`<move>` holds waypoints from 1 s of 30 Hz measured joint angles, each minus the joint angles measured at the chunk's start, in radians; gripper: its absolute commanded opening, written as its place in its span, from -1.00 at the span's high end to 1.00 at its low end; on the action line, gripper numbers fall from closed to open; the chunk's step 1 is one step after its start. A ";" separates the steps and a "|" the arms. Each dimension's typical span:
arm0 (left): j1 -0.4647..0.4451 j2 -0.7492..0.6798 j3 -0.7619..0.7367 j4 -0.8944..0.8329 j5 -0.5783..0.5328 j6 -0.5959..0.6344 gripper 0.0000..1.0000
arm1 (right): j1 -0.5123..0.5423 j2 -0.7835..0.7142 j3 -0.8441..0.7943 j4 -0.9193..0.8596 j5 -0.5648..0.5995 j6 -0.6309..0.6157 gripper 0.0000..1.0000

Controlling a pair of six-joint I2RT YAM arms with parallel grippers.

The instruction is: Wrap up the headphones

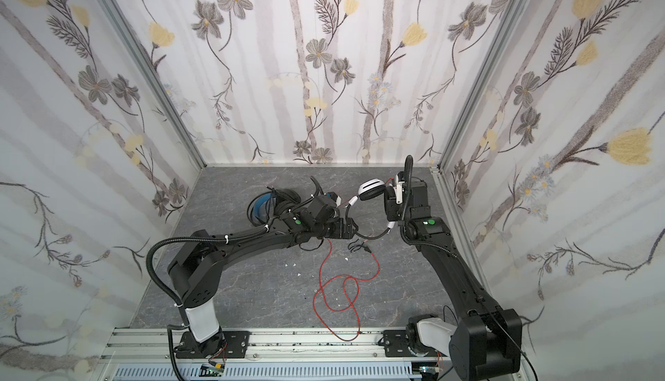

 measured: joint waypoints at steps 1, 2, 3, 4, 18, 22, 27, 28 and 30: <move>-0.006 -0.010 -0.002 0.000 -0.001 0.013 -1.00 | 0.000 0.004 0.009 -0.014 0.004 0.008 0.58; -0.015 -0.018 -0.002 0.000 -0.005 0.032 -1.00 | -0.001 0.008 0.016 -0.029 0.001 0.018 0.57; -0.025 -0.026 -0.003 -0.002 -0.019 0.055 -1.00 | -0.005 0.011 0.019 -0.042 -0.003 0.026 0.58; -0.040 -0.040 -0.005 -0.006 -0.048 0.087 -1.00 | -0.011 0.013 0.021 -0.056 -0.023 0.037 0.58; -0.293 0.031 0.220 -0.202 -0.253 0.717 -1.00 | -0.030 0.016 0.019 -0.173 -0.081 0.095 0.53; -0.293 0.119 0.310 -0.251 -0.207 0.774 -0.96 | -0.032 0.016 0.024 -0.175 -0.102 0.096 0.53; -0.305 0.189 0.337 -0.262 -0.230 0.838 -0.75 | -0.037 0.024 0.036 -0.180 -0.137 0.103 0.53; -0.308 0.193 0.325 -0.261 -0.254 0.852 -0.74 | -0.038 0.027 0.036 -0.179 -0.146 0.105 0.53; -0.312 0.200 0.314 -0.254 -0.302 0.876 -0.69 | -0.041 0.027 0.036 -0.184 -0.159 0.106 0.53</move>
